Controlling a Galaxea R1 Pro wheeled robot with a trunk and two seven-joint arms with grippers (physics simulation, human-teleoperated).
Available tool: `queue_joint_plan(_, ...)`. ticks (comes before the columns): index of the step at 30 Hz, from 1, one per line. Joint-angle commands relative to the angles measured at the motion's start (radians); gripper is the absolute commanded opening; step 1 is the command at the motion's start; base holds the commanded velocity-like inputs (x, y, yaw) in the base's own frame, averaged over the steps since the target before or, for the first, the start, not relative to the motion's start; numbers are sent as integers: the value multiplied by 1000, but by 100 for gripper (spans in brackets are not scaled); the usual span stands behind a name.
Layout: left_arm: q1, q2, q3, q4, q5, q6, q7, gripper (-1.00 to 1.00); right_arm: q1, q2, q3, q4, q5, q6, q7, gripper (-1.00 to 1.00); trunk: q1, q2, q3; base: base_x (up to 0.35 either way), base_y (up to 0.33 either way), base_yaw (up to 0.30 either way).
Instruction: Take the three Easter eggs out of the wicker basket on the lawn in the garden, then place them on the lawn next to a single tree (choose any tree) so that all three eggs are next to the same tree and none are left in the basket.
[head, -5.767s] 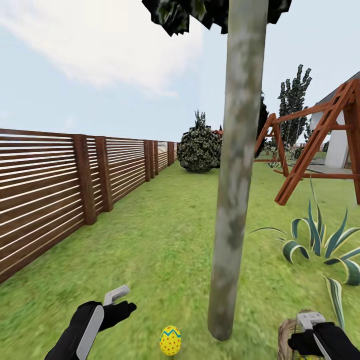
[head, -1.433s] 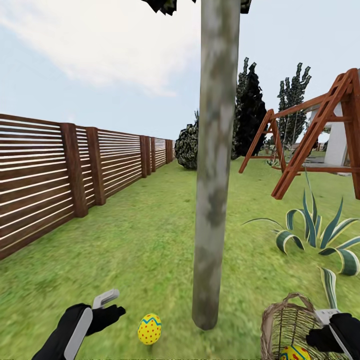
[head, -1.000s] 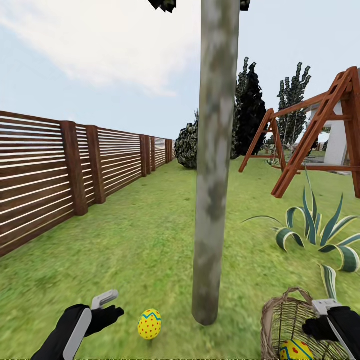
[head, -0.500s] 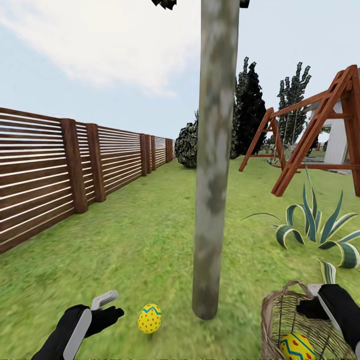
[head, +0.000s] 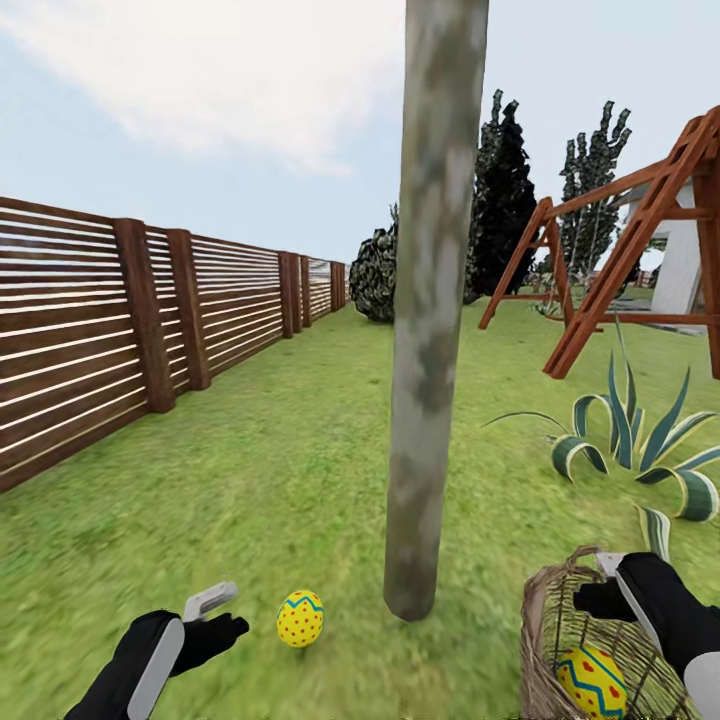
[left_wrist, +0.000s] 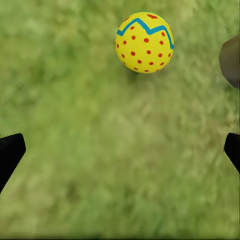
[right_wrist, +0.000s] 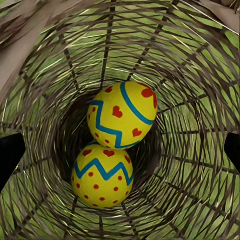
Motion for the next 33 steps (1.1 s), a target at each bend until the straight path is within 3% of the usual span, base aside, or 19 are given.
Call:
queue_joint_plan(1,0,0,0,-1,11,4,9,100,-1,-2,-3,-1,11,3,9,100,0,-1,-5,0,0,0)
queue_joint_plan(11,0,-2,0,13,11,4,9,100,-1,-35,-9,2,9,2,9,100,5,-3,-44,0,0,0)
queue_joint_plan(33,0,-5,-1,20,12,4,8,100,-4,-38,-7,1,9,3,-24,100,15,-8,-129,0,0,0)
